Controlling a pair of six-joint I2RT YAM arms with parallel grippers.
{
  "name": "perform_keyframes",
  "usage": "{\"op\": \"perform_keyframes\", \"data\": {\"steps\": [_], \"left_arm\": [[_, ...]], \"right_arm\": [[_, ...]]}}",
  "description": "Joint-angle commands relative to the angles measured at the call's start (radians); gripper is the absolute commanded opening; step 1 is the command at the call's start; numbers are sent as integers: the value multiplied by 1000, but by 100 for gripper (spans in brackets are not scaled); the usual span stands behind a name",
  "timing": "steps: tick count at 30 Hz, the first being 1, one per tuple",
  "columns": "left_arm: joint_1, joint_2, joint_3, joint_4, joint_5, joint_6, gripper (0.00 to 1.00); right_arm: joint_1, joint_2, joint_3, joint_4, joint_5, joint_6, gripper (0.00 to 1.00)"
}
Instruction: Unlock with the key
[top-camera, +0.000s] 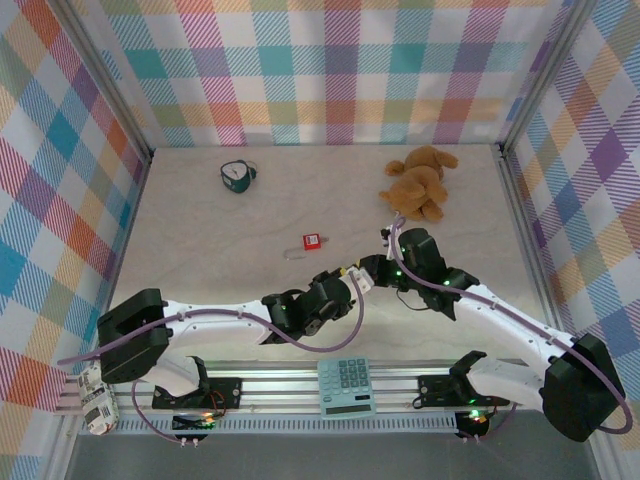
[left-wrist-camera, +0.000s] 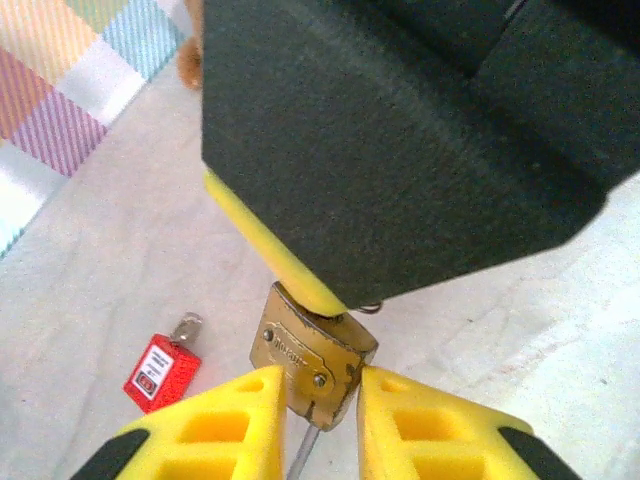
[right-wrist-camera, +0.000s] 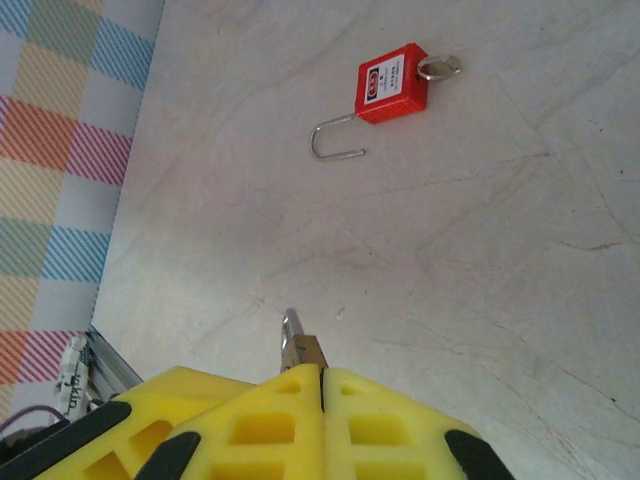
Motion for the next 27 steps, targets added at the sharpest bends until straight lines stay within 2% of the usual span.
{"op": "perform_keyframes", "data": {"steps": [1,9,14,17,20,23,25,27], "left_arm": [[-31,51,18,224,-58,154,18],[-55,69,-1,271,-68,191,17],[-55,59,-1,242,-51,155,17],[-55,33,-8,203,-45,135,21],[-55,-23,-19,143,-56,120,35],[-56,-100,-37,91,-84,107,61],[-53,-145,-48,62,-105,88,70],[-49,-174,-58,43,-110,62,75]], "right_arm": [[54,36,-20,32,-149,115,0],[55,21,-28,37,-161,129,0],[55,-1,-29,27,-102,127,0],[54,-13,-25,15,-70,115,0],[48,-23,-21,9,-63,98,0],[44,-29,-21,15,-62,89,0],[43,-26,-20,21,-63,87,0],[42,-20,-28,46,-68,89,0]]}}
